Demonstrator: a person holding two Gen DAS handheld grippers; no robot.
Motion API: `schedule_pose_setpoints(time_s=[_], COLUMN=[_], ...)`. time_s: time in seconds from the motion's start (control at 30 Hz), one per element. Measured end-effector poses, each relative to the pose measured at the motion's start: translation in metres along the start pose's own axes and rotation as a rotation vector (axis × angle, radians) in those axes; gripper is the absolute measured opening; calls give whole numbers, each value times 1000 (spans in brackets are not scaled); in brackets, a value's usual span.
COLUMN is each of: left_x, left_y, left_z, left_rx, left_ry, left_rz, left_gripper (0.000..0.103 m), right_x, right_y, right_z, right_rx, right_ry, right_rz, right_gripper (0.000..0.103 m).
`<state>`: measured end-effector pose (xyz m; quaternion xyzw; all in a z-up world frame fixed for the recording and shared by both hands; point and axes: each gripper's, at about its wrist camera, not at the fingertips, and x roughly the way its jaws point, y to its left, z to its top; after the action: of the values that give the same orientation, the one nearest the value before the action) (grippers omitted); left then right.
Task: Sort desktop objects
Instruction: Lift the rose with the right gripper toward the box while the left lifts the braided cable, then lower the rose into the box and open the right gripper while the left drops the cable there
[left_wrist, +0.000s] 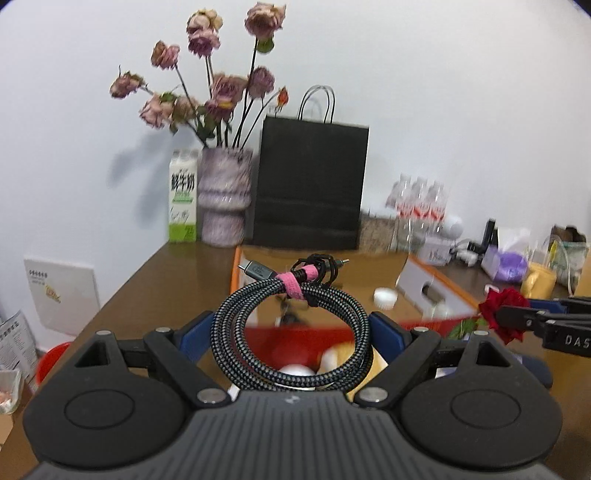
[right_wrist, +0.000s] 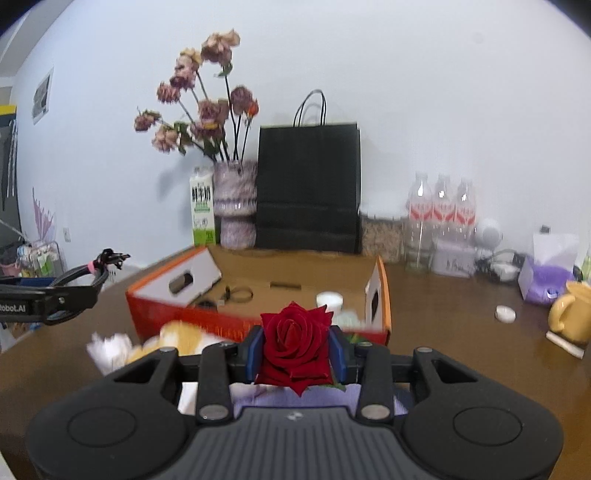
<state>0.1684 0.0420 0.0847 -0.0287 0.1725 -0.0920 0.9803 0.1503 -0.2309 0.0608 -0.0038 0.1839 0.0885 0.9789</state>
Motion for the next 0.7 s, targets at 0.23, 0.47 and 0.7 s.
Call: schedule_pose_setpoints(time_s=[0.23,0.47,0.7], left_x=[38,93,154], left_y=[-7,-14,-11], left_z=[36,59,62], left_rx=[-26,-33,-60], left_ry=[-71,-78,-16], left_rz=[-10,32,100], left_gripper=[89,89,89], right_x=[30,92,155], right_y=[0,-4,-12], right_z=[40,70,75], right_rx=[24,58,115], right_ry=[-49,-34,-3], right_rz=[-1,-1,-33], right_gripper=[36,36,36])
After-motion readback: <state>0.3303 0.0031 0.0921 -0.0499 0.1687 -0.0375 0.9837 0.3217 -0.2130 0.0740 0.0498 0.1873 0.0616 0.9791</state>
